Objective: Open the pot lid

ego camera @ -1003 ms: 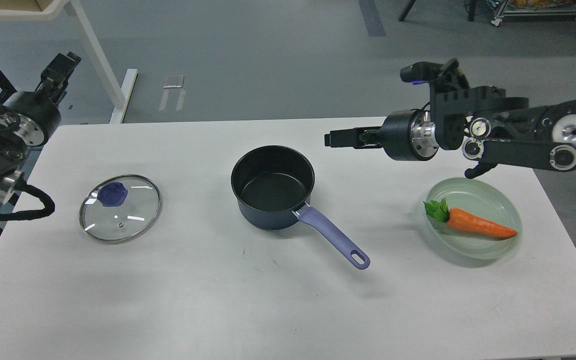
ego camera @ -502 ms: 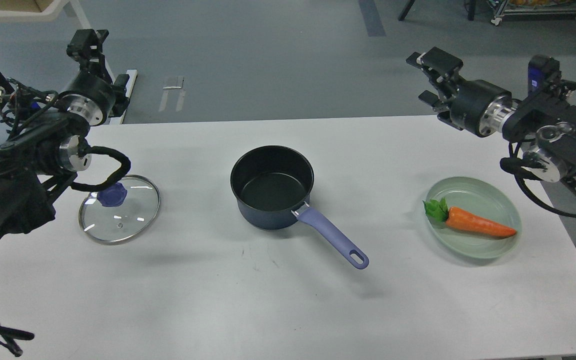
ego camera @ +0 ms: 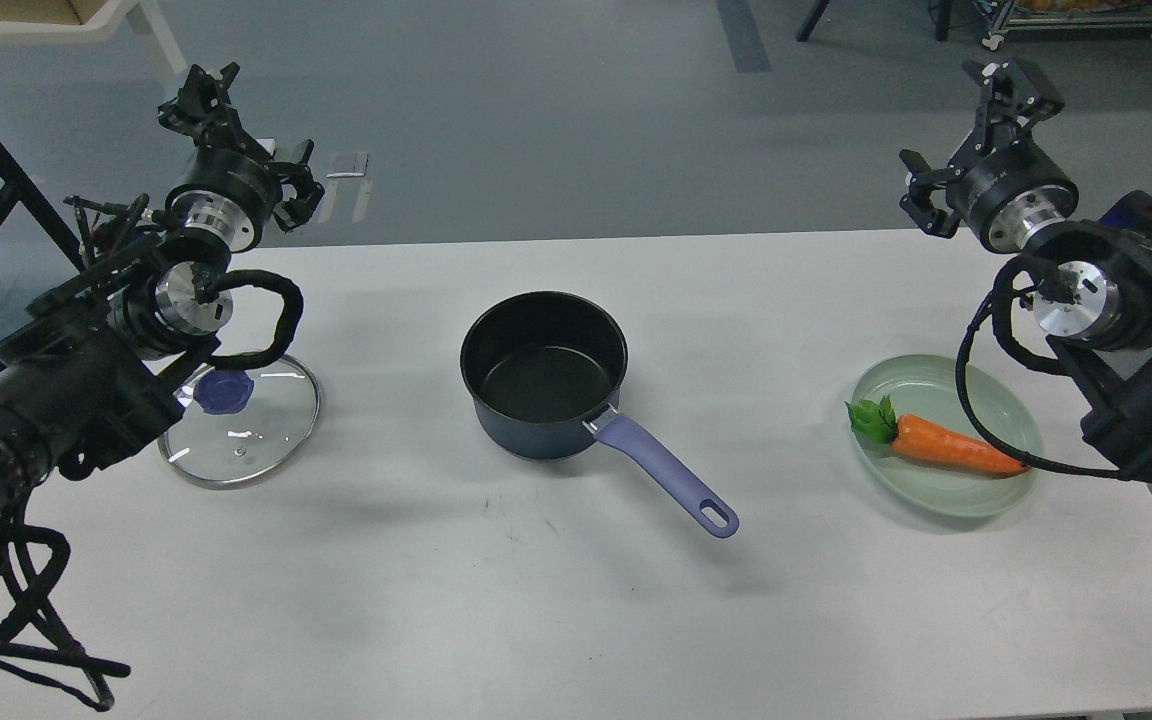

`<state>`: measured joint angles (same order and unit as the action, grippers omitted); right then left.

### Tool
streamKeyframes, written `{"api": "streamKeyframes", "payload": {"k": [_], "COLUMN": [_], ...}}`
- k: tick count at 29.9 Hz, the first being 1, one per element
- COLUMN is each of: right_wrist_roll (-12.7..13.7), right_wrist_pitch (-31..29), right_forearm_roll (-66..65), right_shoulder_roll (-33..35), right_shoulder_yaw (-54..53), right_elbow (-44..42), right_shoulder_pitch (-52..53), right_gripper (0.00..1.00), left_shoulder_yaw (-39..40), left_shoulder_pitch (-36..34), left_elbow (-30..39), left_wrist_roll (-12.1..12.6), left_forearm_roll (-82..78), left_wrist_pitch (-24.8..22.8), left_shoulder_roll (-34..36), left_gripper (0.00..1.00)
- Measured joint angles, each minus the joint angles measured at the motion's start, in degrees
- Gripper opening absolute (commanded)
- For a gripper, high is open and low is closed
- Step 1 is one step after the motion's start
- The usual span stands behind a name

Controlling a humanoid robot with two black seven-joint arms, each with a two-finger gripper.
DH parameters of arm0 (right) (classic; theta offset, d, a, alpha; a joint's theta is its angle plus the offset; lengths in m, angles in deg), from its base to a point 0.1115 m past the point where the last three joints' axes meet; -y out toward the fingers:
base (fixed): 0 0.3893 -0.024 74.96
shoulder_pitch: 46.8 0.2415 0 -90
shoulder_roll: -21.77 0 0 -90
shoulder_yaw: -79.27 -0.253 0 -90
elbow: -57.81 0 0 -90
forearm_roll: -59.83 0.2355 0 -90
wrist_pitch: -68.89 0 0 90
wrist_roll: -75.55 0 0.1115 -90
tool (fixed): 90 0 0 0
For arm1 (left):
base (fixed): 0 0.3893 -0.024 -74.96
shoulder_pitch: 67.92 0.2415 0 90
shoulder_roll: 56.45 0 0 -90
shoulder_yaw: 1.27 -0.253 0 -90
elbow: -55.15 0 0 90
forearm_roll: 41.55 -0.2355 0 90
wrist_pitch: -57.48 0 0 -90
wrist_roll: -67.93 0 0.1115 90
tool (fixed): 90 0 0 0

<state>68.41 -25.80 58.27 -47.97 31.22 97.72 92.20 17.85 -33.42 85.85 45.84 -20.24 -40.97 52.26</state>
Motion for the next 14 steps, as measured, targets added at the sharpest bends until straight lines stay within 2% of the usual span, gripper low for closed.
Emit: {"api": "streamKeyframes", "payload": {"k": [7, 14], "right_wrist_roll": [-0.01, -0.13], "right_wrist_pitch": [-0.33, -0.06], "right_forearm_roll": [5.29, 5.34], "right_shoulder_roll": [-4.48, -6.09], "right_shoulder_yaw": [-5.86, -5.57], "right_elbow": [-3.9, -4.09], "right_shoulder_pitch": [0.0, 0.14], "right_gripper": [1.0, 1.0], "left_shoulder_yaw": [1.74, 1.84], "left_shoulder_pitch": [1.64, 2.94], "left_elbow": [0.17, 0.72], "left_wrist_roll": [-0.09, -0.09], "left_forearm_roll": [0.12, -0.03], "left_wrist_pitch": [-1.94, -1.6], "left_shoulder_roll": [-1.7, -1.07], "left_gripper": [0.99, 0.99]}}
